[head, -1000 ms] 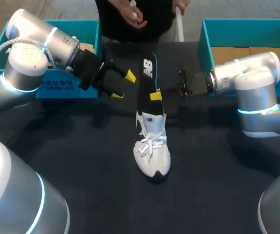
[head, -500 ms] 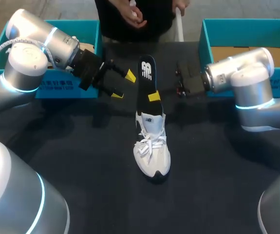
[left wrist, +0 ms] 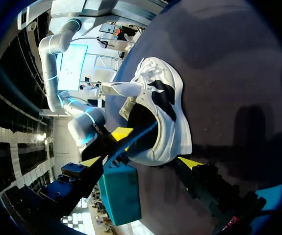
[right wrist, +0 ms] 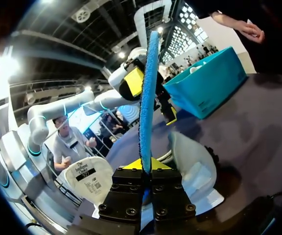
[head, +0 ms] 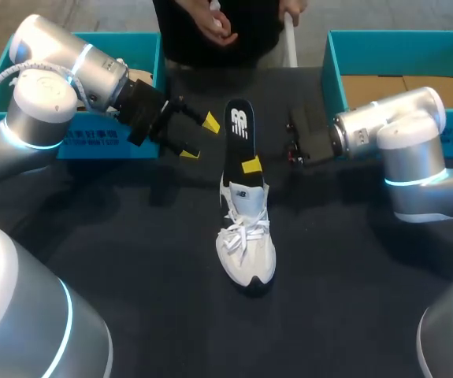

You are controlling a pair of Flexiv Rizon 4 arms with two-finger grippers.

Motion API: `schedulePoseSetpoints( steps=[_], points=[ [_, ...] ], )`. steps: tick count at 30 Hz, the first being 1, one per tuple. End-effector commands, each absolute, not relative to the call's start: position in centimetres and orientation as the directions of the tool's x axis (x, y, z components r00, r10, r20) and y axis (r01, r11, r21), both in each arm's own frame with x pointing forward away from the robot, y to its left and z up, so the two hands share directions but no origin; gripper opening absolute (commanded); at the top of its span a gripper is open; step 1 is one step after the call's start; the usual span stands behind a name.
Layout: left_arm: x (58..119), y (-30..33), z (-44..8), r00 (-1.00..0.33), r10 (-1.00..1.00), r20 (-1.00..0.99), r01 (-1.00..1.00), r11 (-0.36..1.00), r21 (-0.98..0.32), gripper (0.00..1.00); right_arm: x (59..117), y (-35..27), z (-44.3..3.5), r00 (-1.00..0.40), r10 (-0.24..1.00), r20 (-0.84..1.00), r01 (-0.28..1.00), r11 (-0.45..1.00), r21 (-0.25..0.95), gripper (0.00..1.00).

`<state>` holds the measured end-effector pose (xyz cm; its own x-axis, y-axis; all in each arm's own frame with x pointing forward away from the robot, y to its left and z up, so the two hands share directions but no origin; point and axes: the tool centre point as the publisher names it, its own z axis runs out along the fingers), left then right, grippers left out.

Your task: Take the shoe out of the shoebox, open the shoe tongue, remove and reinsert the insole, then place the shoe into the shoebox

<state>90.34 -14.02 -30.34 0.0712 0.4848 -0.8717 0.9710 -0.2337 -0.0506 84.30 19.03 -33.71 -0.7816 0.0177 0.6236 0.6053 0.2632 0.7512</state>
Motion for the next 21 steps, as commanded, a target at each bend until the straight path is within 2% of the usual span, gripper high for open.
schedulePoseSetpoints(
  steps=[1,9,10,11,12,21],
  points=[
    [90.4,-14.1,-30.4,0.073,0.484,-0.872,0.971,-0.233,-0.049,1.0,83.6,19.3,-33.9,-0.776,0.023,0.63,0.612,0.269,0.744,0.0],
    [90.4,-14.1,-30.4,0.073,0.484,-0.872,0.971,-0.233,-0.049,1.0,82.9,19.8,-34.3,-0.761,0.022,0.648,0.627,0.278,0.727,0.0],
    [90.4,-14.1,-30.4,0.073,0.484,-0.872,0.971,-0.233,-0.049,1.0,82.9,19.9,-34.3,-0.761,0.023,0.649,0.628,0.279,0.727,0.17],
    [90.4,-14.1,-30.4,0.073,0.484,-0.872,0.971,-0.233,-0.049,1.0,83.0,19.9,-34.1,-0.762,0.024,0.647,0.627,0.279,0.728,0.29],
    [90.4,-14.1,-30.4,0.073,0.484,-0.872,0.971,-0.233,-0.049,1.0,83.1,20.0,-33.9,-0.766,0.027,0.643,0.623,0.28,0.73,0.31],
    [90.4,-14.1,-30.4,0.073,0.484,-0.872,0.971,-0.233,-0.049,1.0,84.2,20.3,-32.6,-0.792,0.028,0.61,0.59,0.295,0.752,0.29]
  ],
)
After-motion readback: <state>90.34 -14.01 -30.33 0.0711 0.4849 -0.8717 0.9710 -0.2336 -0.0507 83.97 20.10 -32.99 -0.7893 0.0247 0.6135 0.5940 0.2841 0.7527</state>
